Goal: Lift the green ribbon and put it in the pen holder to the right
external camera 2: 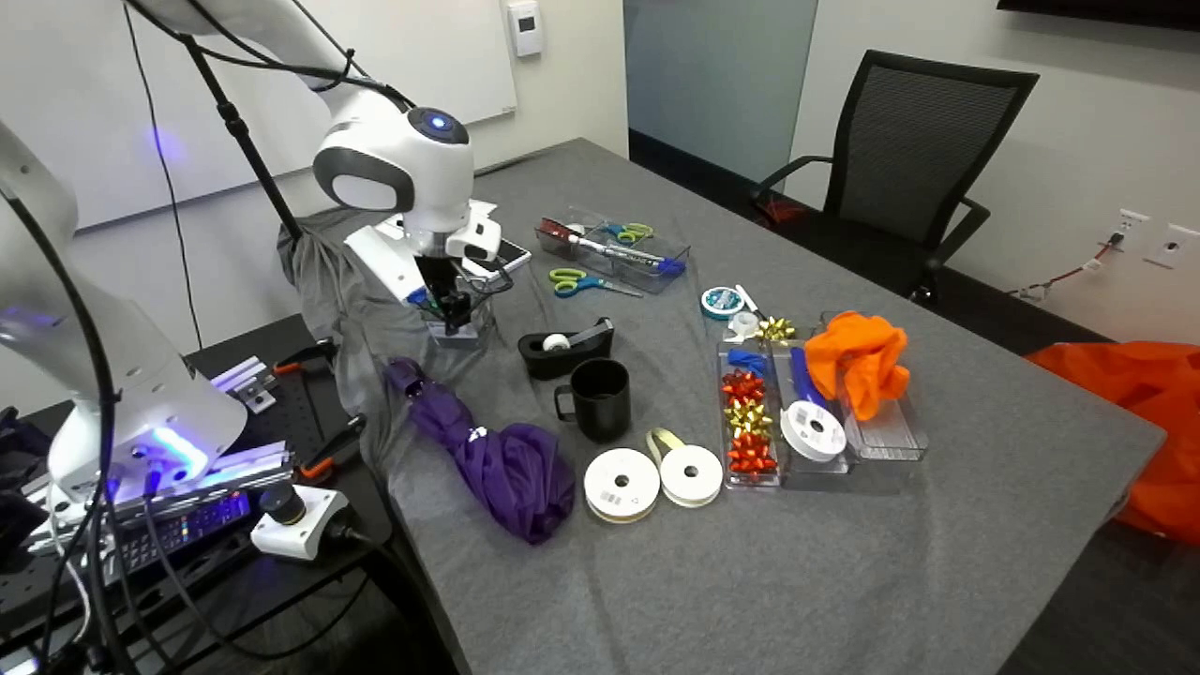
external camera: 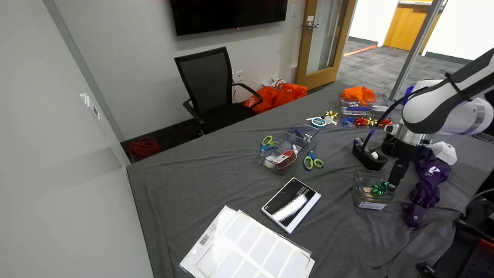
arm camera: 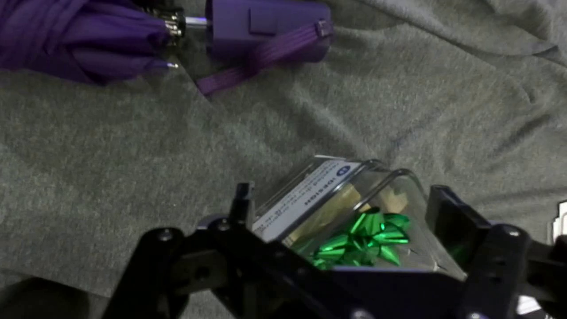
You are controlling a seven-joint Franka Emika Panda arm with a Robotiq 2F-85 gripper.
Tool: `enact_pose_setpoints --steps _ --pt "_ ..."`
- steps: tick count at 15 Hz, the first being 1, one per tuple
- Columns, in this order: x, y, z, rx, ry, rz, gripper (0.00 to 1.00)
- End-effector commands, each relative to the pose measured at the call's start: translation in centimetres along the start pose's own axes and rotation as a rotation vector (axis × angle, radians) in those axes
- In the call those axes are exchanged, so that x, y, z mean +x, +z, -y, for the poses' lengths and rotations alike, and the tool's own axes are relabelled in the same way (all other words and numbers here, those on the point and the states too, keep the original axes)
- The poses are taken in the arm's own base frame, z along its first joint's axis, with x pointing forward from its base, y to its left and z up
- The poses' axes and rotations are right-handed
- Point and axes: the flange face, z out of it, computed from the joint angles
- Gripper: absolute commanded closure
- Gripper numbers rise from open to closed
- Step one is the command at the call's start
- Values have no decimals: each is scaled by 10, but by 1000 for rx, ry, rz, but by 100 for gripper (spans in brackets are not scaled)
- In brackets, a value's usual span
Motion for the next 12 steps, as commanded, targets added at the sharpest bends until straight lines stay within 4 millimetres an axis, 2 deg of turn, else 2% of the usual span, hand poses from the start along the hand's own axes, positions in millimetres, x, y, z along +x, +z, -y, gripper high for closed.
enact_pose_setpoints --steps 1,7,10,12 --pt "-4 0 -1 11 -5 -58 0" --pt "-14 -3 -2 -26 -53 47 0" --pt "-19 -19 0 -73 -89 72 0" --pt "-21 -37 4 -80 -111 45 0"
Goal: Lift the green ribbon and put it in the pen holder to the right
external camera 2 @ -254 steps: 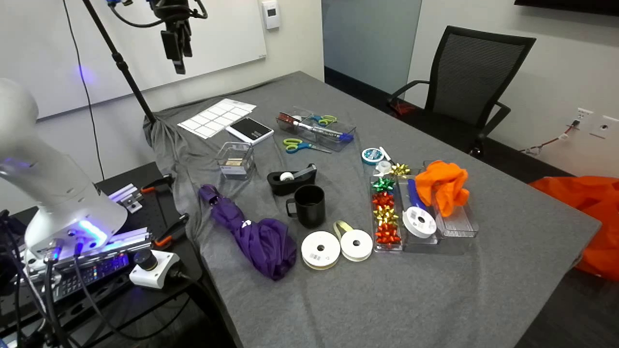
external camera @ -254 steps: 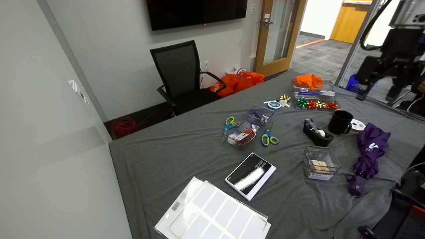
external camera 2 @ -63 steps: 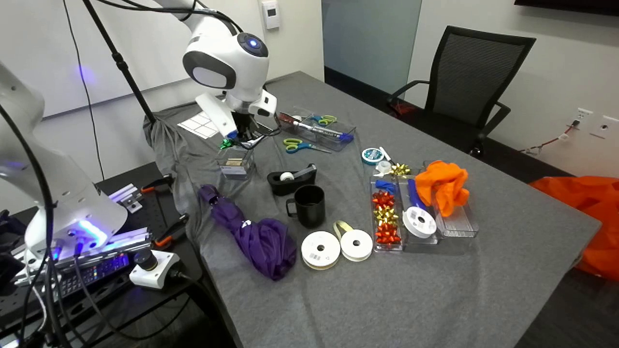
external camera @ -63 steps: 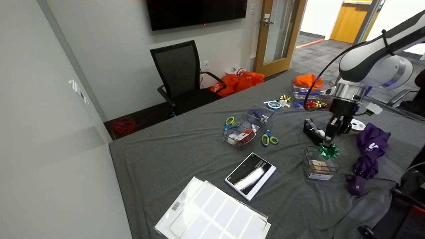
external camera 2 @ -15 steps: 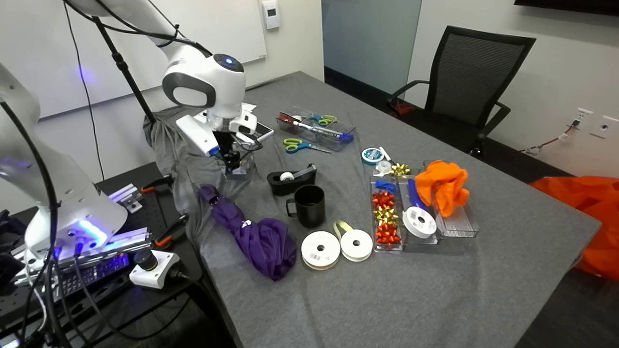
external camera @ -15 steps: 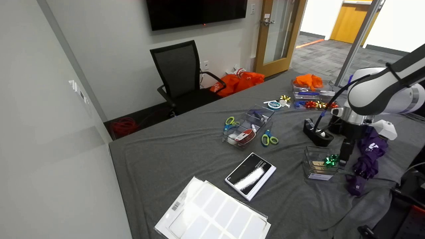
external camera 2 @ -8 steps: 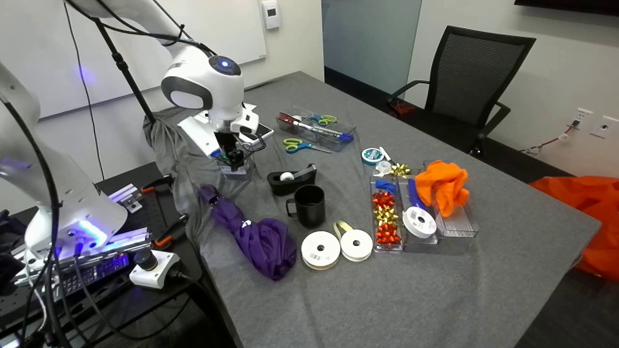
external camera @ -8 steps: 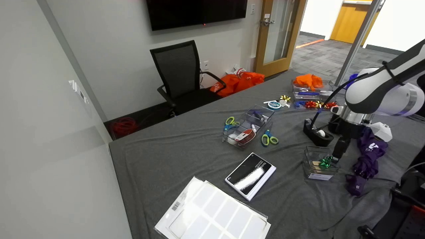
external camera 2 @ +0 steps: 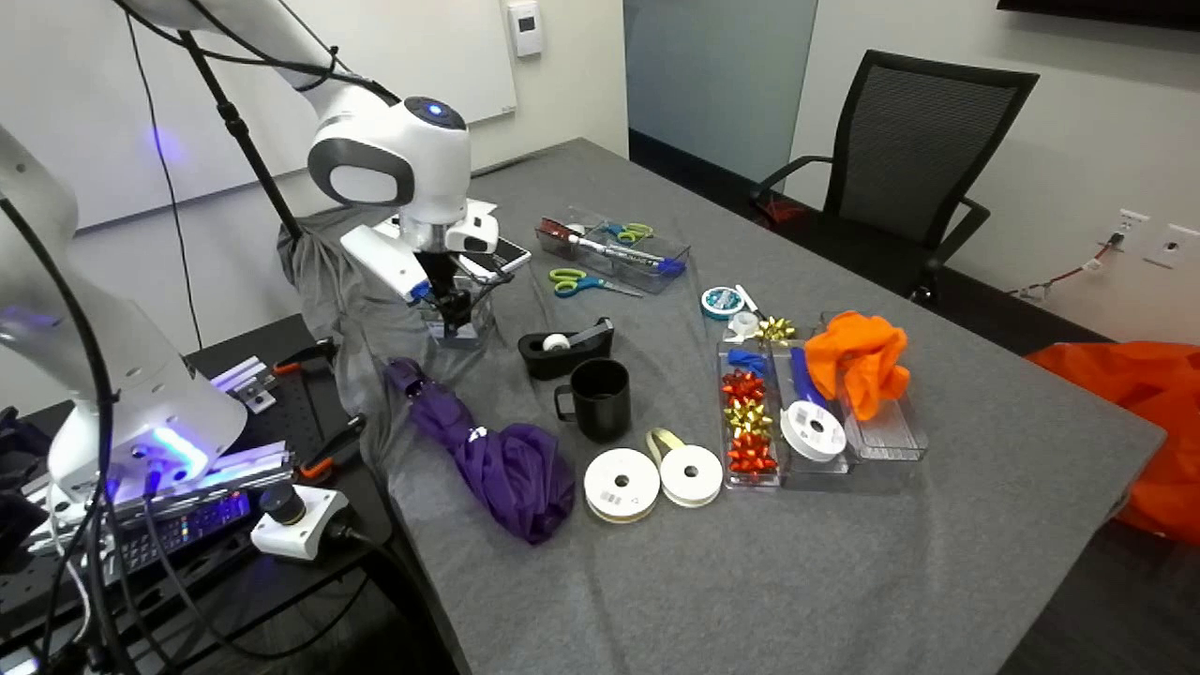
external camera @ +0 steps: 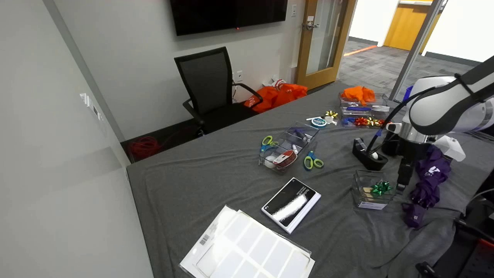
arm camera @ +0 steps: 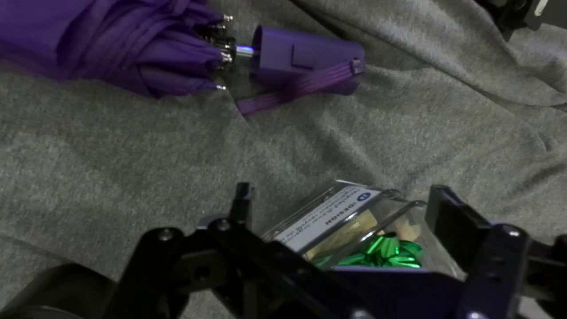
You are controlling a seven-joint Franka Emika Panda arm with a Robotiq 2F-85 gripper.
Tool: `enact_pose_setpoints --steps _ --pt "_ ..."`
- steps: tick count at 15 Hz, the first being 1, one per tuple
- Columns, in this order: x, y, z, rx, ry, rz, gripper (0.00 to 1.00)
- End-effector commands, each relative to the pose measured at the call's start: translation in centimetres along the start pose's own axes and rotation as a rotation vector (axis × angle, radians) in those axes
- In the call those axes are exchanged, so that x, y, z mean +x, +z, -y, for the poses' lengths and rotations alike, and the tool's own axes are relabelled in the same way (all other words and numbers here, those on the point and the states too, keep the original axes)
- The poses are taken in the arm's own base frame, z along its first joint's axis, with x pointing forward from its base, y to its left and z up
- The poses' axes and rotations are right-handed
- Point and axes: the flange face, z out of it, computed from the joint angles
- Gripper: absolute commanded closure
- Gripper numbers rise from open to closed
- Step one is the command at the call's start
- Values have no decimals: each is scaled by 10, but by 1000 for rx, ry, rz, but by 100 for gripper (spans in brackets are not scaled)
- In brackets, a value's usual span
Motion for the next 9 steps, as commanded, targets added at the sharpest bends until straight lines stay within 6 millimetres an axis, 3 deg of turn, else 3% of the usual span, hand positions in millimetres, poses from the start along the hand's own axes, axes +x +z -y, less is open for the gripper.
enact_pose_setpoints --steps 1,5,9 --pt "-15 -36 8 -11 -27 -33 0" --pt "-17 -72 7 -35 -28 -85 0" --pt "-16 -95 -1 -87 -11 -107 0"
